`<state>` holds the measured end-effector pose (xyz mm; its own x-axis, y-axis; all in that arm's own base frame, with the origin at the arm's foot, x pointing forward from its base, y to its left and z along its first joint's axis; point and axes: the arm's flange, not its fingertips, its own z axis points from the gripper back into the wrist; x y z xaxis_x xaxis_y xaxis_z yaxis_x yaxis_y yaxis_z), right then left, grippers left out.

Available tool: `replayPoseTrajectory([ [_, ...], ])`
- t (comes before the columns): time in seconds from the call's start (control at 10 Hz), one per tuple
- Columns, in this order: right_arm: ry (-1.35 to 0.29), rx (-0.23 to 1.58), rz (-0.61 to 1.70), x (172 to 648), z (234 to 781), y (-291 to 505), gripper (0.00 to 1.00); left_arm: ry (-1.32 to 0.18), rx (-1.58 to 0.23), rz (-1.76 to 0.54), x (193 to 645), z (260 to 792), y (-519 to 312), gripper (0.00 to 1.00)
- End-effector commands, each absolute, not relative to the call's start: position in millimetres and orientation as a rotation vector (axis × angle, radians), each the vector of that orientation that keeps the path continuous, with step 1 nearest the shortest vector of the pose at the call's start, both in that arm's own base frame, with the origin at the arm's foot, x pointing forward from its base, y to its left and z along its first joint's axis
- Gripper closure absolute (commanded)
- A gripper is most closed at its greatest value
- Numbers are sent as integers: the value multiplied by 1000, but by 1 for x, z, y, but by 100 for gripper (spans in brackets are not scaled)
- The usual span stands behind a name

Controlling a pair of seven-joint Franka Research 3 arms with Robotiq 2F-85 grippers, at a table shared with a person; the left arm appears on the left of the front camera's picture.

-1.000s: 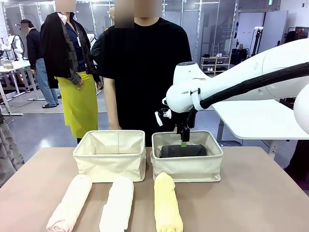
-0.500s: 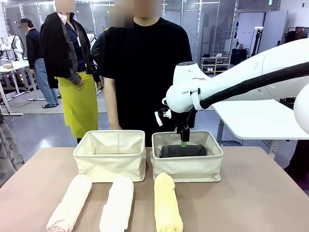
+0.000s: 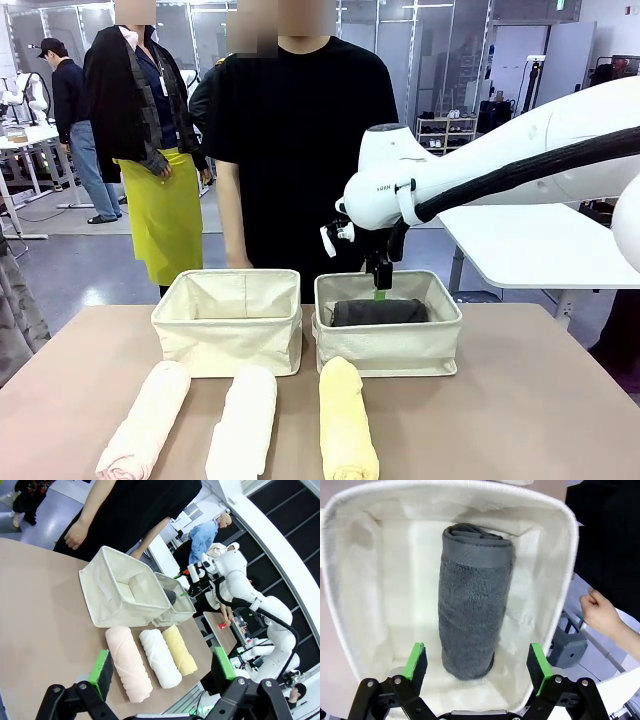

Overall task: Divide the towels into two baskets.
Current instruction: Pick up one hotel-folded towel from the bottom of the table and place it in the Fabric basket indicated by the person.

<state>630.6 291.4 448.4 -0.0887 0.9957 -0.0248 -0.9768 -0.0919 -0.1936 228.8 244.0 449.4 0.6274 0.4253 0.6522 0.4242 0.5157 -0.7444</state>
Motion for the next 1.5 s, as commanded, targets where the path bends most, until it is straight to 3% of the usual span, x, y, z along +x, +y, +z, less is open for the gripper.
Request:
replayPoseTrajectory([
  [0.0,-135,-186,1591,585,484,287,0,-949,-1079,-7,226,451,245,0],
  [0.5,-259,402,1123,465,547,153,0,-949,-1079,-7,226,451,245,0],
  [0.9,-263,942,726,403,507,0,0,-949,-1079,-7,226,451,245,0],
  [1.1,-218,1070,463,375,482,-98,0,-949,-1079,-7,226,451,245,0],
  [1.4,-325,1220,106,306,432,-190,0,-949,-1079,-7,226,451,245,0],
])
